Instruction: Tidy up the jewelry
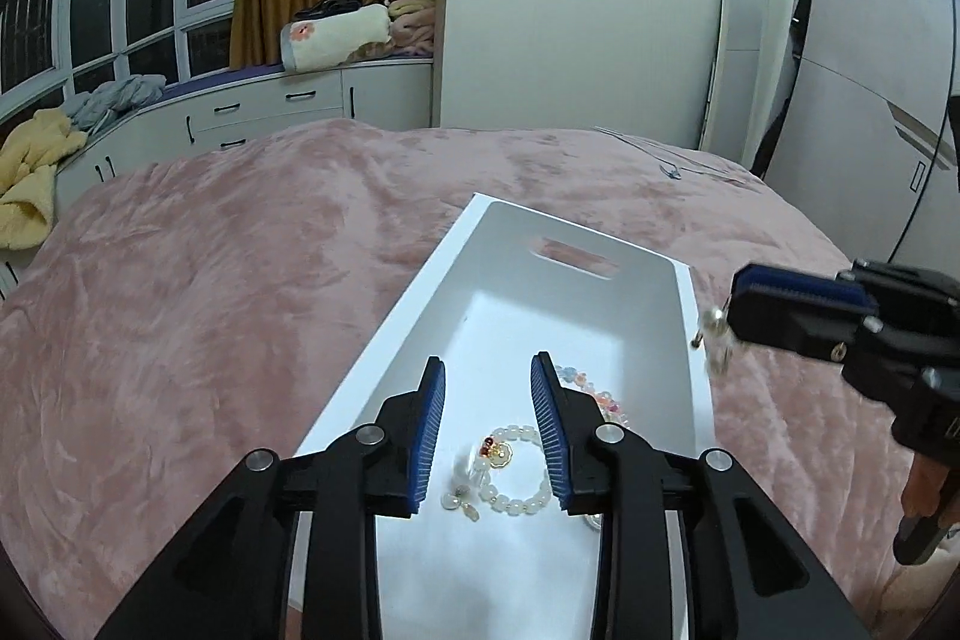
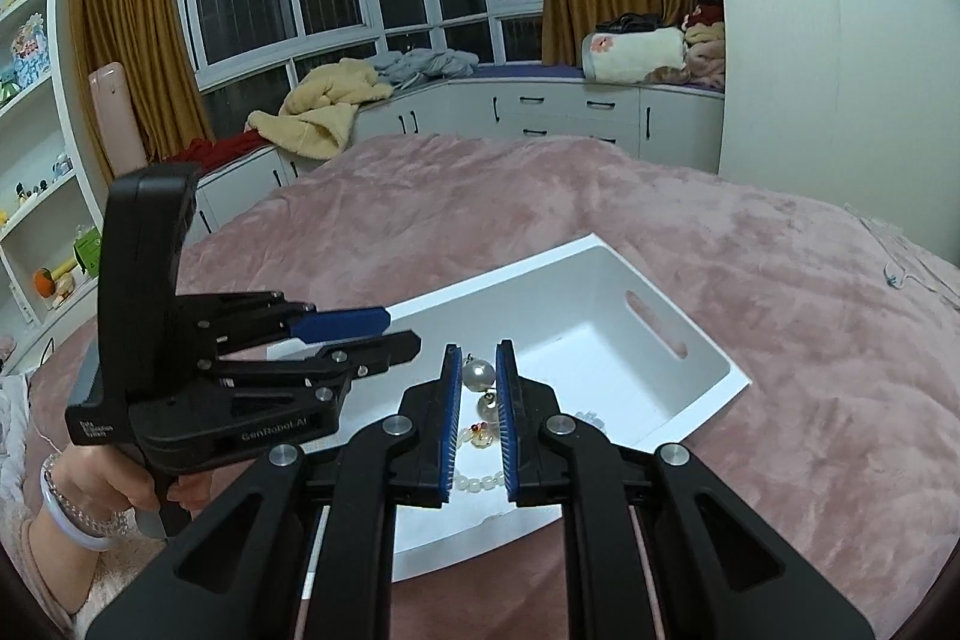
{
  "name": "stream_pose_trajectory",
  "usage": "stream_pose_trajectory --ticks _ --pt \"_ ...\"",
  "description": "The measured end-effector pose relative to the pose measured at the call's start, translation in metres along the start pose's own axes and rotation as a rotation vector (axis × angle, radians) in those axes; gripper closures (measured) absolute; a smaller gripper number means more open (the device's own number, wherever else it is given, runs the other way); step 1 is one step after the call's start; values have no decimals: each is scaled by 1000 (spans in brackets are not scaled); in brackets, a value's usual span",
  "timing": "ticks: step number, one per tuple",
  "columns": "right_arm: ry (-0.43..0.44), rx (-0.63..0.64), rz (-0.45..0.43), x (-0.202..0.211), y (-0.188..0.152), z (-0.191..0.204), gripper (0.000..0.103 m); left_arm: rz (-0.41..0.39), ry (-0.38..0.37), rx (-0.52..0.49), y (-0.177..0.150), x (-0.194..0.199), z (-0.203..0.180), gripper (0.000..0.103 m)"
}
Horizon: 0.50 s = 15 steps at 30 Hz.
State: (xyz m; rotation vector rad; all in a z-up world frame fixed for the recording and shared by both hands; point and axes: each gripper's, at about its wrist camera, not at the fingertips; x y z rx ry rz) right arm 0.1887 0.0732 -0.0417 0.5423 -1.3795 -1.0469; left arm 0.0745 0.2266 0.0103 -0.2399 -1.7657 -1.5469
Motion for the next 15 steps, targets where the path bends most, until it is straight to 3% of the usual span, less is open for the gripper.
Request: stream_pose_trajectory --ticks 2,5,7,9,13,15 --pt "6 -7 5 -1 -2 -1 87 2 6 5 0 0 1 61" --pt "-11 -3 -2 0 -4 0 60 -1 16 14 0 0 2 54" --pt "-27 16 -8 3 -6 2 55 -5 23 20 0 0 3 53" --pt "-52 28 -18 7 -6 4 42 -10 32 31 1 2 6 44" --pt "-100 65 -38 18 -9 12 29 -16 45 41 4 6 8 37" --pt "-115 76 -44 24 -10 16 21 -22 55 48 4 9 8 26"
Point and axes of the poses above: each gripper's, at about its wrist camera, not at the fingertips, and x roughly against the way its jaws point, z to its left, y to its top, and after that the axes turned 9 degrees about y, right-handed
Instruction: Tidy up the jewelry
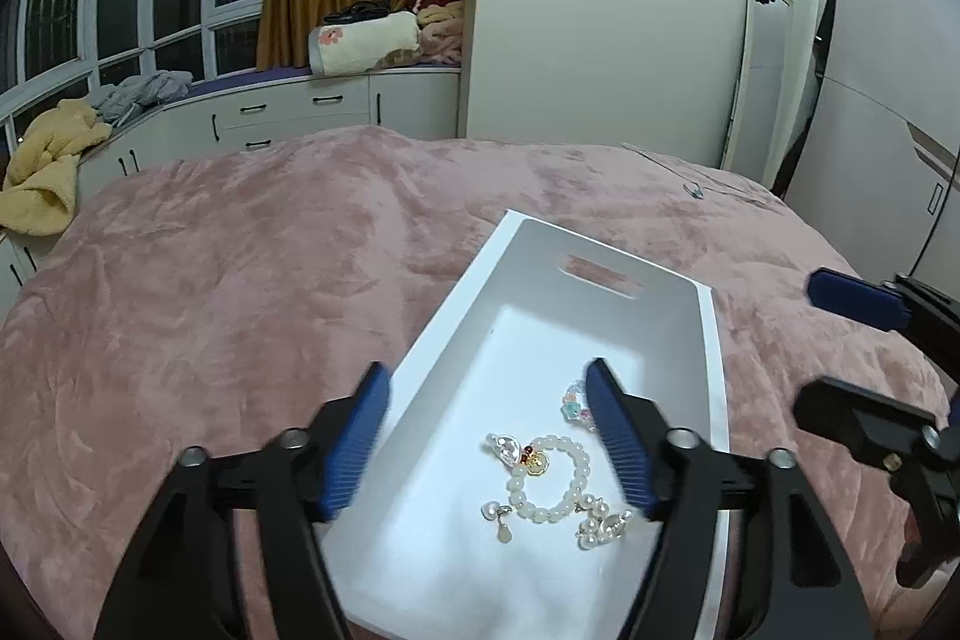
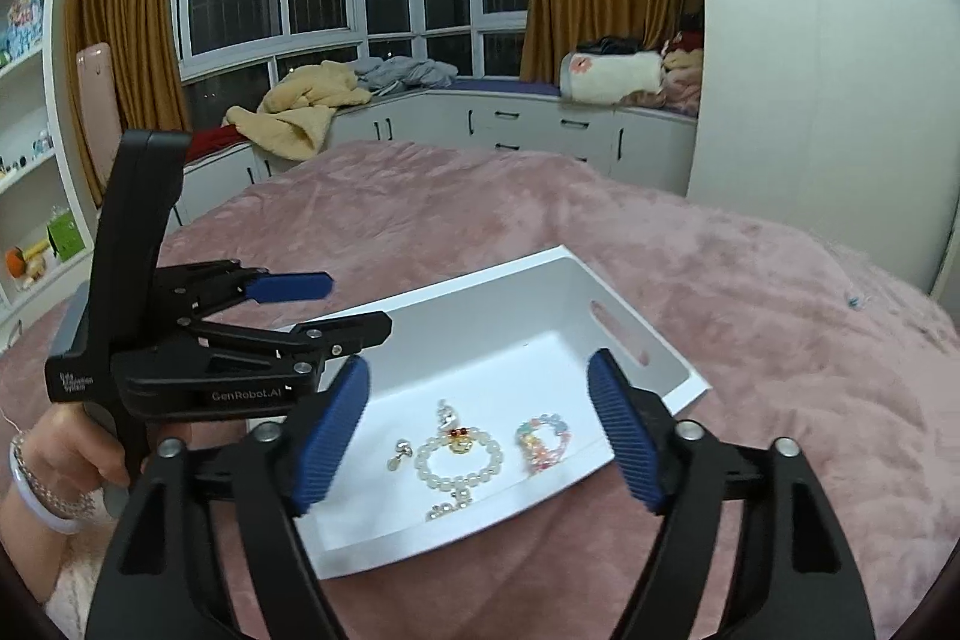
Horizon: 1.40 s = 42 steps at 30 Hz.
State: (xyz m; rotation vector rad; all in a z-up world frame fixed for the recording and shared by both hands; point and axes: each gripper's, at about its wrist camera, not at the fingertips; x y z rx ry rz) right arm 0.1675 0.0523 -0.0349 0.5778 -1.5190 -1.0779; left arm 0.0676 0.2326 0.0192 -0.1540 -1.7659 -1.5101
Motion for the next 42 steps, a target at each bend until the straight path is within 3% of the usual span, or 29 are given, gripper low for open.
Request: stream_pose_trajectory --ticks 5,10,14,22,27,34,42 --pt "-16 -35 -6 13 -2 0 8 -16 -3 45 2 10 -1 17" --pt "-68 -64 -26 30 -8 3 5 -66 69 20 0 23 -9 9" --pt "-117 -75 -8 36 -16 9 5 -101 81 32 0 35 -12 3" --pt "-164 -108 -36 46 -31 18 5 -151 88 -8 -14 47 -17 3" --pt "-195 -98 -27 42 -42 23 5 -109 49 14 -25 40 -9 3" --pt "-191 -70 7 27 -57 33 5 -63 108 -39 -42 23 -14 3" --pt "-186 -73 19 20 -60 36 5 -80 134 -53 -46 18 -15 3"
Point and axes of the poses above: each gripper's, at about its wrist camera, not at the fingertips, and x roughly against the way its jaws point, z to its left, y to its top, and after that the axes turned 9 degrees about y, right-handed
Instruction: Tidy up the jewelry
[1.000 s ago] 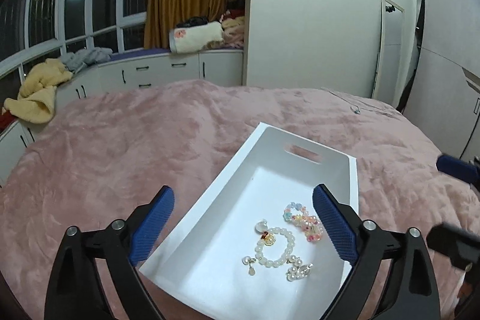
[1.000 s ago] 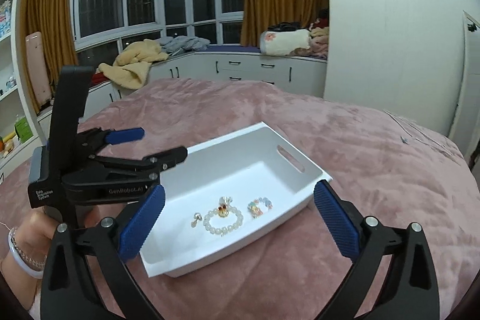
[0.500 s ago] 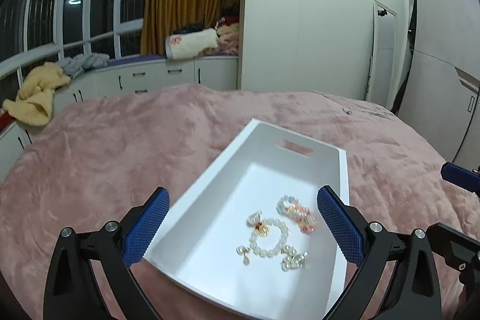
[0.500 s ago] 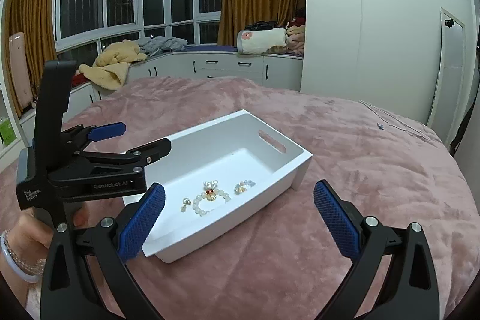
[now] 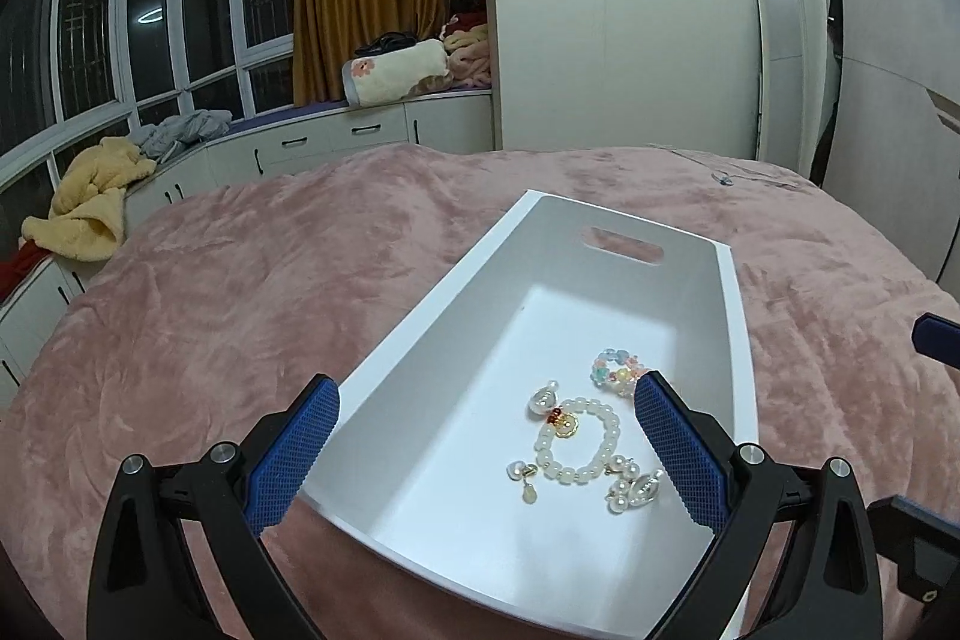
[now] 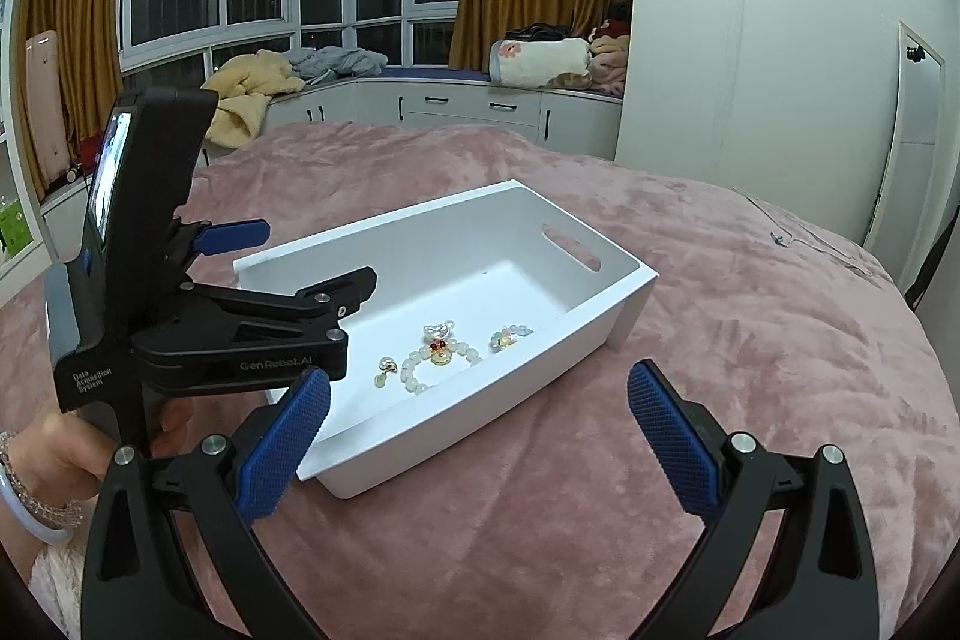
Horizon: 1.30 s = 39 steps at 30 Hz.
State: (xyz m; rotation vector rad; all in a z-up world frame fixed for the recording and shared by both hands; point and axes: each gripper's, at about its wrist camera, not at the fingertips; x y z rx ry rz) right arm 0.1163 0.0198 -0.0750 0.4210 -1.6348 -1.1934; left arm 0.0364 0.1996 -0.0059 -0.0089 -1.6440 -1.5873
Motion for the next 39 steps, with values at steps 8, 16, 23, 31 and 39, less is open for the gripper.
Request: stream_pose_trajectory --ticks 8,16,23,31,39 --pt "-17 -2 3 0 -1 -2 5 -3 4 8 0 -1 2 3" --pt "-33 2 -6 1 -1 -1 5 11 17 17 3 0 6 3" --pt "-43 -6 -7 -2 -2 -4 5 33 29 -1 -5 6 12 3" --pt "-49 8 2 -5 -3 -4 5 28 -8 9 -7 11 21 3" --pt "-59 -13 3 -8 -3 -9 5 -10 -65 -106 -10 20 10 3"
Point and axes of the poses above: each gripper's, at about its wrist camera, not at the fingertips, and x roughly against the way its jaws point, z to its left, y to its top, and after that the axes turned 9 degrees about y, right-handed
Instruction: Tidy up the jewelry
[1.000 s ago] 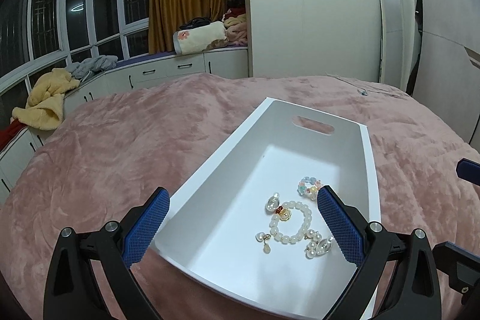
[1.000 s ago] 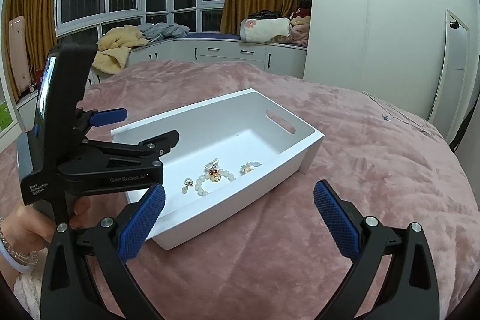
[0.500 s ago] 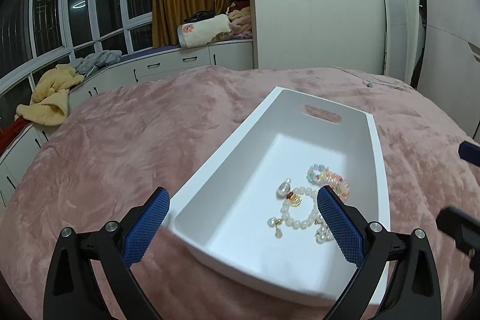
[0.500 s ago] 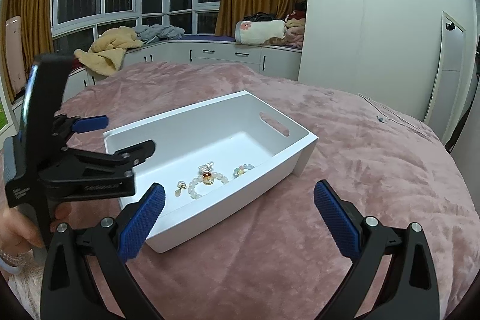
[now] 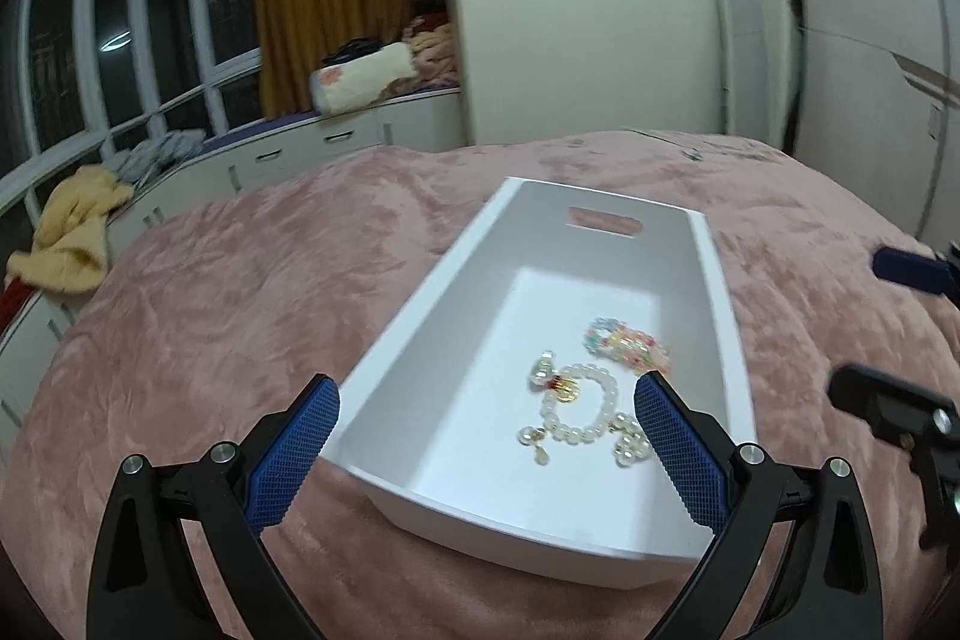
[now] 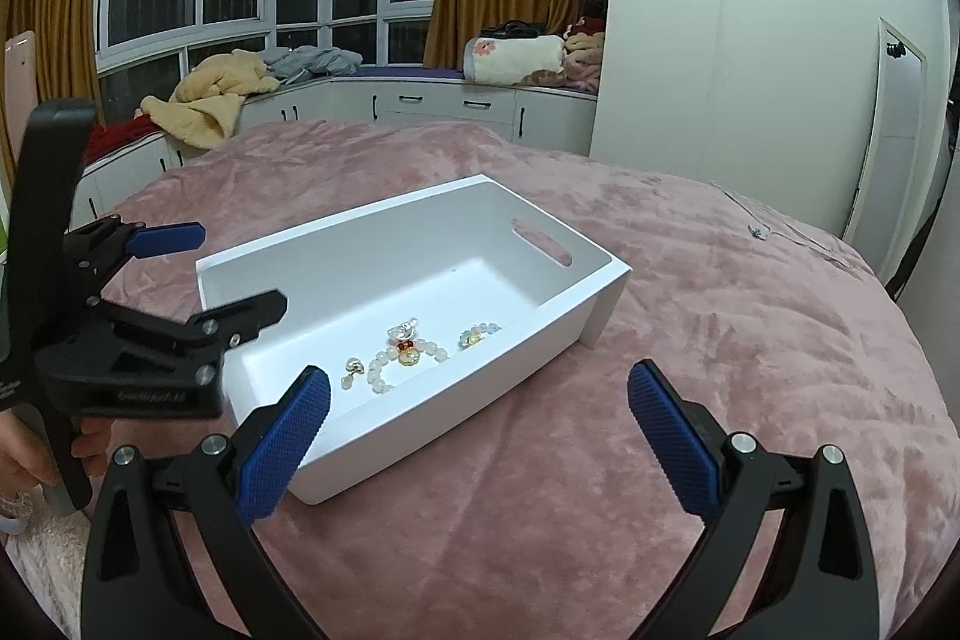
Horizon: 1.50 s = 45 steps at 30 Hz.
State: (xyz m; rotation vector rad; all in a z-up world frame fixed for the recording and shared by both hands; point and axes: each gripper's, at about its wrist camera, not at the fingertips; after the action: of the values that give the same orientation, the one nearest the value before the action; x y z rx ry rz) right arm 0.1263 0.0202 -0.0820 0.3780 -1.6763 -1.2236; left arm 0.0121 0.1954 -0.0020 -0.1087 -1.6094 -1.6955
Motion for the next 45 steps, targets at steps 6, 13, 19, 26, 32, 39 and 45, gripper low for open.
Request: stream_pose_trajectory --ticks 6,13,19,26,32,39,45 --pt "-2 6 3 -1 -1 -1 5 -9 -22 -71 -2 2 -13 3" --pt "-5 1 1 -1 -3 -2 5 -1 -22 -60 -3 0 -11 3" --pt "-6 0 1 0 -3 -2 5 4 -31 -35 -4 -2 -5 3" --pt "-7 -1 5 -1 -3 -3 5 6 -32 -34 -4 -2 -4 3" --pt "-6 -1 7 -1 -3 -3 5 -6 -28 -23 -3 -1 -3 3" --pt "-6 -2 13 -3 -4 -4 5 -5 -28 -25 -4 -1 -4 3" --pt "-4 -2 12 -3 -4 -5 5 0 -29 -35 -7 -2 -4 3"
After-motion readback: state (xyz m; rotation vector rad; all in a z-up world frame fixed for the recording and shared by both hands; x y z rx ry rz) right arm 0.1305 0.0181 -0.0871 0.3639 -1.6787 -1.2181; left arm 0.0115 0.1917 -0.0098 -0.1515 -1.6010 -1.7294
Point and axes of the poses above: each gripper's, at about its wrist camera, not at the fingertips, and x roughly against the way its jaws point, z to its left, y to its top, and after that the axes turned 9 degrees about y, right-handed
